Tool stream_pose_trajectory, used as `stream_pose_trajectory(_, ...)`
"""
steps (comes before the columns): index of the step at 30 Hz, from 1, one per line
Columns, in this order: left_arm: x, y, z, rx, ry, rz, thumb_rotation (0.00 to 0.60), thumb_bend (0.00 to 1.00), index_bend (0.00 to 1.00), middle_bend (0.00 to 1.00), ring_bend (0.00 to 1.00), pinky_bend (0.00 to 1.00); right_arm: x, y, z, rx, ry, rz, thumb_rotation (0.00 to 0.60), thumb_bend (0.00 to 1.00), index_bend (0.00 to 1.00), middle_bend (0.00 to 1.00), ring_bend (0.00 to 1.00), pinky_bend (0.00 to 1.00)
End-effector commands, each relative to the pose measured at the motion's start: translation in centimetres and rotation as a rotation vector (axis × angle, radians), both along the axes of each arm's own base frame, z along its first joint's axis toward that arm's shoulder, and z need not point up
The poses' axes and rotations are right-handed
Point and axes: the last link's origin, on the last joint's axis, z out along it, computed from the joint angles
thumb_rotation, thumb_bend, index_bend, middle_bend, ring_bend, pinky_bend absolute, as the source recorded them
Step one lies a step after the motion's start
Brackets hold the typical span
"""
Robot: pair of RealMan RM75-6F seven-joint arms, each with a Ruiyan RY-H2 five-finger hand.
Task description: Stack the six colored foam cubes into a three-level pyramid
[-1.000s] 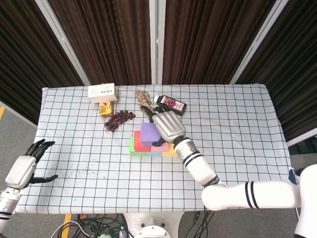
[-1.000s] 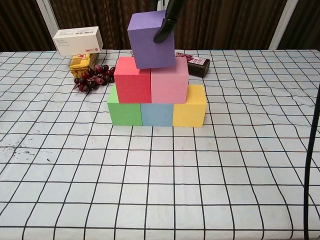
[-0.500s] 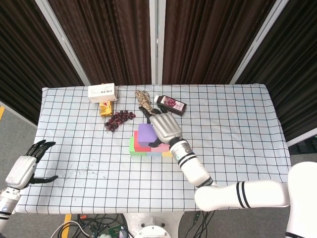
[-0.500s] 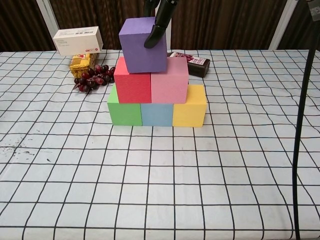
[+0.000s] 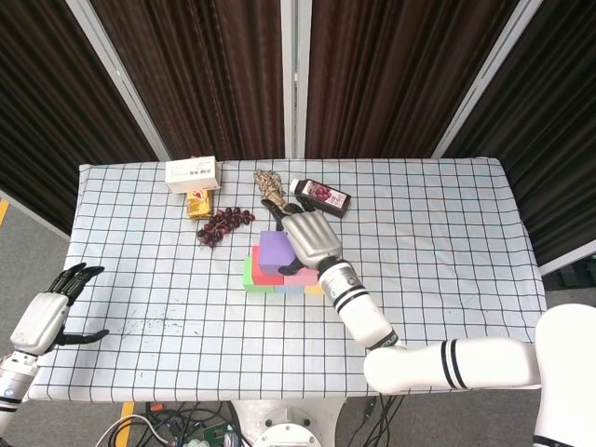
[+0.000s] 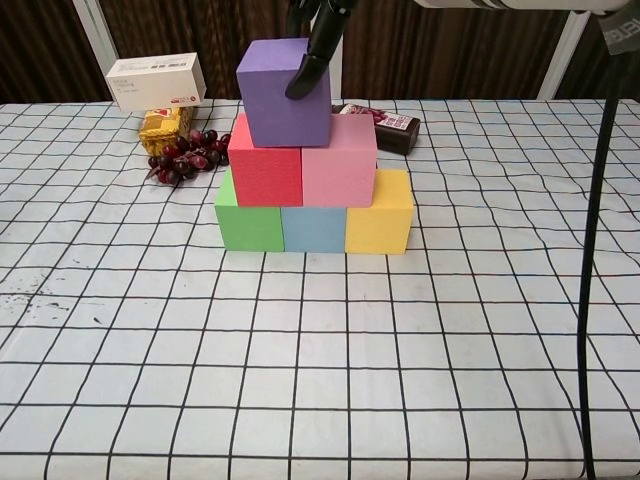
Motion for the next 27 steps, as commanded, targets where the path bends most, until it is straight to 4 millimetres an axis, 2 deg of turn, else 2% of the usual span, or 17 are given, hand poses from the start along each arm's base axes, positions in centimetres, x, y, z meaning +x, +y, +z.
stream_pose_trajectory(1, -0.01, 0.03, 0.02, -0.001, -0.001, 0.001, 0.6, 0.0, 0.11, 0.1, 0.02, 0.1, -0.09, -0.03, -0.01, -0.001, -0.008, -0.002, 0.6, 0.04, 0.0, 0.44, 0.15, 0.0)
stream_pose_trajectory(27, 0.08, 0.2, 0.15, 0.001, -0.004, 0.0, 0.6, 0.0, 0.11, 0.1, 0.02, 0.1, -0.07, -0.24, -0.41, 0.009, -0.034, 0.028, 0.6, 0.04, 0.0, 0.43, 0.15, 0.0)
